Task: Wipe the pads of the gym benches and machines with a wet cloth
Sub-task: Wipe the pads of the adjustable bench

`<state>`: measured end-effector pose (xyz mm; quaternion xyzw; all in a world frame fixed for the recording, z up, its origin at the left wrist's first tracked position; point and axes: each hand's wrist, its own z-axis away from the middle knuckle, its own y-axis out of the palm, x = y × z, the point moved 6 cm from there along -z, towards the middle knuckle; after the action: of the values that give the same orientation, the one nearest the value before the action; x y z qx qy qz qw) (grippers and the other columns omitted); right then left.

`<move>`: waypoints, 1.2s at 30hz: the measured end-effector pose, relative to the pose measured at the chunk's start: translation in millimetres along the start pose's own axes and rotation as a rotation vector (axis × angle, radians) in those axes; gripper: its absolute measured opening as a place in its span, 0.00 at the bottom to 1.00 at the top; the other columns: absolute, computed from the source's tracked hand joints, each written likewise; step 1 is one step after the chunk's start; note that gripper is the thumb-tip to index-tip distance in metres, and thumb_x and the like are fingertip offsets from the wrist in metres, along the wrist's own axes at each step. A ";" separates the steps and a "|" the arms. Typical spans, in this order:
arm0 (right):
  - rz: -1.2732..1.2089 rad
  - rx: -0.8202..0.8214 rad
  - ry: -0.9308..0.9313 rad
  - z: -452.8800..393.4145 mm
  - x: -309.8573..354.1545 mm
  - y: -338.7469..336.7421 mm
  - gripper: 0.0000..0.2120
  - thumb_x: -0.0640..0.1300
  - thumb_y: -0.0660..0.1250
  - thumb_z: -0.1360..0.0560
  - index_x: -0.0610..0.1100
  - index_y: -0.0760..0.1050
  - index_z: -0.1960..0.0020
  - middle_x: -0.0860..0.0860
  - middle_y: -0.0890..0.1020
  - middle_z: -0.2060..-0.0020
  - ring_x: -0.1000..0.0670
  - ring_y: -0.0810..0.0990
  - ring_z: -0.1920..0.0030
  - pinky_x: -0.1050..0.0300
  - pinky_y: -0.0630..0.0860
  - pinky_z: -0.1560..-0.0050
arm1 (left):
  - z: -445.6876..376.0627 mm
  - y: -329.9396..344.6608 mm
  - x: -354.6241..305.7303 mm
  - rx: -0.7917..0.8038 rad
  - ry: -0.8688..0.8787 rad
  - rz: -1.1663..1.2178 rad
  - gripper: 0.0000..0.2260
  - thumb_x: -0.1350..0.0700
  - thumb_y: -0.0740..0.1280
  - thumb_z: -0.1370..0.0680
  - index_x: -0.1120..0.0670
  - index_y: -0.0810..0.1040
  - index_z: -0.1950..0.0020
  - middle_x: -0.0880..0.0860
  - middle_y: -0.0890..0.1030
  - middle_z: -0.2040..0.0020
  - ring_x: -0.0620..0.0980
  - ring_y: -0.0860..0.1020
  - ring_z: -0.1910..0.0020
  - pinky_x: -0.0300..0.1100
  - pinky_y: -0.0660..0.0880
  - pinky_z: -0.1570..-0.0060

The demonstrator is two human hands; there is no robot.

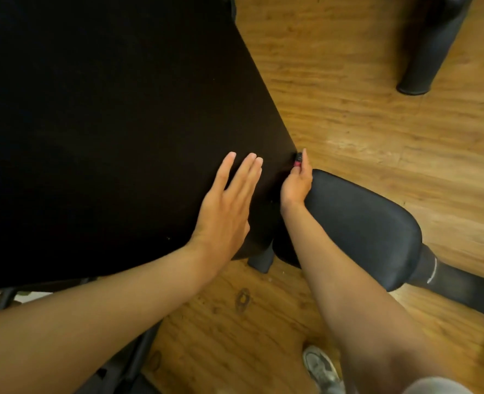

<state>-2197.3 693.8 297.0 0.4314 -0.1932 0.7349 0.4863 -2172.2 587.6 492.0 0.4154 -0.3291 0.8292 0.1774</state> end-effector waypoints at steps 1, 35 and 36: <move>0.009 0.011 0.014 -11.3 1.1 -0.4 0.22 0.36 0.53 0.14 0.46 0.67 0.22 0.49 0.69 0.24 0.52 0.67 0.24 0.74 0.60 0.36 | -3.2 -0.2 -0.9 0.011 0.013 0.004 0.40 0.39 0.49 0.16 0.67 0.35 0.20 0.66 0.34 0.19 0.64 0.35 0.19 0.67 0.35 0.25; 0.057 0.007 -0.124 165.7 -43.3 -8.3 0.23 0.35 0.53 0.14 0.45 0.64 0.20 0.51 0.62 0.20 0.52 0.57 0.19 0.69 0.53 0.24 | 53.6 -14.8 44.7 -0.060 -0.097 -0.053 0.33 0.41 0.44 0.15 0.59 0.36 0.18 0.60 0.37 0.17 0.59 0.37 0.18 0.59 0.38 0.21; 0.051 0.000 -0.116 166.3 -34.7 -6.0 0.23 0.35 0.53 0.14 0.45 0.64 0.20 0.51 0.63 0.20 0.52 0.58 0.20 0.64 0.54 0.22 | 65.4 -16.4 53.4 -0.061 -0.124 -0.058 0.34 0.41 0.44 0.15 0.59 0.35 0.18 0.60 0.37 0.17 0.59 0.37 0.18 0.59 0.38 0.21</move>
<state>-2112.5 560.5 359.6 0.4682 -0.2320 0.7210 0.4551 -2157.1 555.2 570.2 0.4698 -0.3523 0.7860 0.1932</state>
